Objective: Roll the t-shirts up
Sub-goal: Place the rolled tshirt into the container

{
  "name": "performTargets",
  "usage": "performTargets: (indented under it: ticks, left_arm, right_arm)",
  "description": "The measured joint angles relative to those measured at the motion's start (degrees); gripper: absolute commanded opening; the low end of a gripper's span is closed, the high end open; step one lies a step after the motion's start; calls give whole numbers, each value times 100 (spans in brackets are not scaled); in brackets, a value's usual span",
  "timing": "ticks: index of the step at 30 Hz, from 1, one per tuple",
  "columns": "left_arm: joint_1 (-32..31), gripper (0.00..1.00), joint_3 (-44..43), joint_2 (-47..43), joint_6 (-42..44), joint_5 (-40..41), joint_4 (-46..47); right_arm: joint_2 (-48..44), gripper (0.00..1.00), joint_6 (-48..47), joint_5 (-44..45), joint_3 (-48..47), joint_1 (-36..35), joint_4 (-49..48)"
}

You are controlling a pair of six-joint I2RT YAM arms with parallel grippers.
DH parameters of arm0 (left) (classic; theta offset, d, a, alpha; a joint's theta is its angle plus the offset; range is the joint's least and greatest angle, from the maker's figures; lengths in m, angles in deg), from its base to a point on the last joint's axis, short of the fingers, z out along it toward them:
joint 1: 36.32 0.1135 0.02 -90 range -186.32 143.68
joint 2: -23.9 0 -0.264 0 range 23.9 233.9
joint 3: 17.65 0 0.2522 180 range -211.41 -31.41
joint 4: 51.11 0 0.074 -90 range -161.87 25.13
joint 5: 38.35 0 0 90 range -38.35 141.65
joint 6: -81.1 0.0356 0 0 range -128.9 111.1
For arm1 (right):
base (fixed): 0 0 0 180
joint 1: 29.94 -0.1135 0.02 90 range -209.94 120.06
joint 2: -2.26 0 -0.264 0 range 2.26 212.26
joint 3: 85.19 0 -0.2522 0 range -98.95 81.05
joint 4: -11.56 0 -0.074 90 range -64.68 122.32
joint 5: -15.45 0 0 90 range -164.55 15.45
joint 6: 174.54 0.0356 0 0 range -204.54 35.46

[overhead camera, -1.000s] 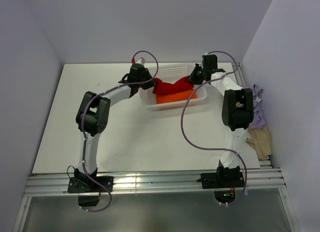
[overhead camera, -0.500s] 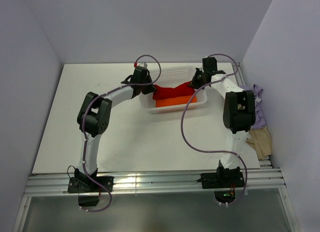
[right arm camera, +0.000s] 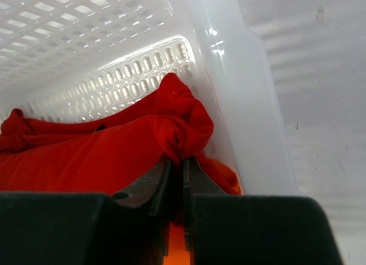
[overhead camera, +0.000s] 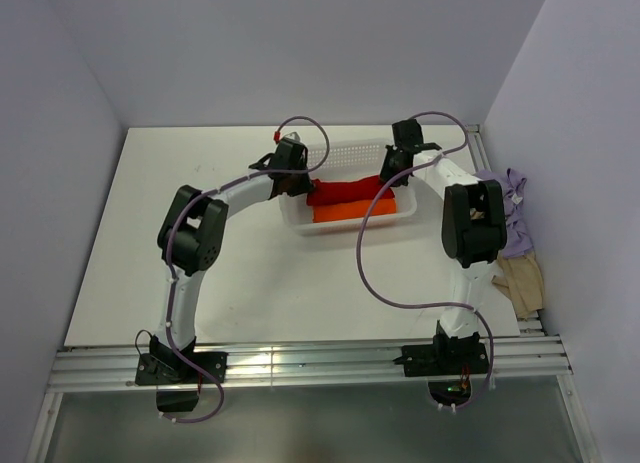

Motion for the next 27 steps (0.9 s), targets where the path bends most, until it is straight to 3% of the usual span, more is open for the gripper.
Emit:
performTargets:
  ticks: [5,9,17,20,23,27]
  left_arm:
    - [-59,21,109,-116,55,116,-15]
    - [-81,28,105,-223,142,181,-81]
    - [-83,44,-673,-271,369,282,-597]
    - [-83,45,-850,-354,409,306,-697]
    - [-83,45,-861,-472,411,260,-693]
    - [-85,40,-826,-535,404,79,-605]
  right_arm:
    - [0,33,-11,190,0,-35,50]
    - [-48,47,-20,306,0,-55,61]
    - [-387,54,15,605,-2,-57,142]
    - [-531,46,11,728,-2,-76,199]
    - [-704,26,0,796,0,-101,216]
    - [-883,11,0,791,9,-166,173]
